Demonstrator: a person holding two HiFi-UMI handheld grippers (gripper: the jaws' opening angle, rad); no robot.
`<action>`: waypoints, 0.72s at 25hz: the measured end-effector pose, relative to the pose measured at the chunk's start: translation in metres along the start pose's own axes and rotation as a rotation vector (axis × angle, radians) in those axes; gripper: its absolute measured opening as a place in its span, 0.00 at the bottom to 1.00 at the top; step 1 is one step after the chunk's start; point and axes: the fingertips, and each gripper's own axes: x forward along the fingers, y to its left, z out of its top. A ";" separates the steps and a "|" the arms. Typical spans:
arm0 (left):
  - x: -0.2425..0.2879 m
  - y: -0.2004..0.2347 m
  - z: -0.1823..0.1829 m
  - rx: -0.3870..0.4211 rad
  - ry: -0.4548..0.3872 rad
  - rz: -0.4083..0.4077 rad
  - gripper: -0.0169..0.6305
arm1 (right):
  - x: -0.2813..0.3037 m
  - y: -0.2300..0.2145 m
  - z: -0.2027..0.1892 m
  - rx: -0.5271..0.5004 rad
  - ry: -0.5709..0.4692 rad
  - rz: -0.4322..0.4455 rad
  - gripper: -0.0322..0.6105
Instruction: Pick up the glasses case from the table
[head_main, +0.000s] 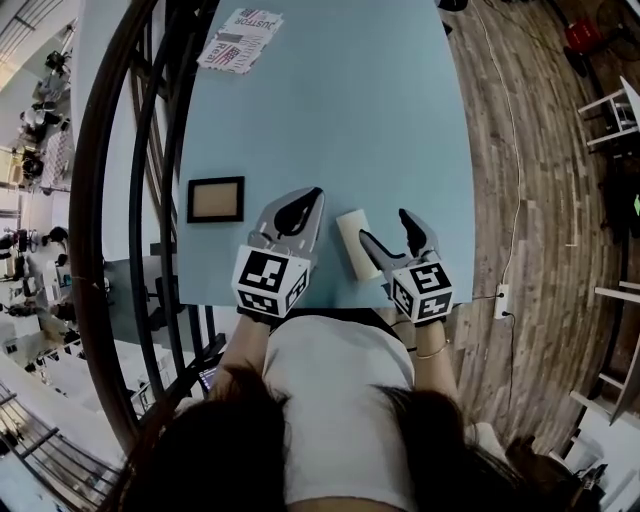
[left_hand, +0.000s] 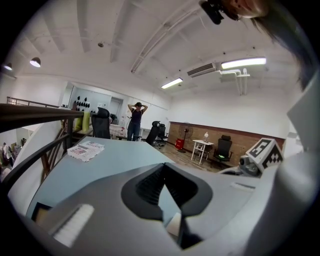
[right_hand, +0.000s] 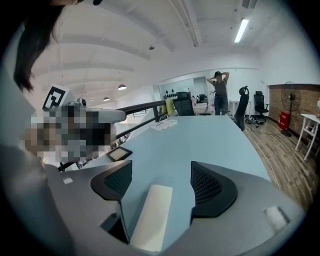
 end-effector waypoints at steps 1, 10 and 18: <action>0.002 0.000 -0.002 -0.002 0.003 -0.005 0.12 | 0.003 0.001 -0.005 0.002 0.012 0.001 0.58; 0.013 -0.003 -0.022 -0.022 0.040 -0.043 0.12 | 0.026 0.004 -0.050 0.028 0.095 -0.011 0.62; 0.015 -0.008 -0.037 -0.028 0.070 -0.065 0.12 | 0.038 0.007 -0.093 0.090 0.181 -0.020 0.62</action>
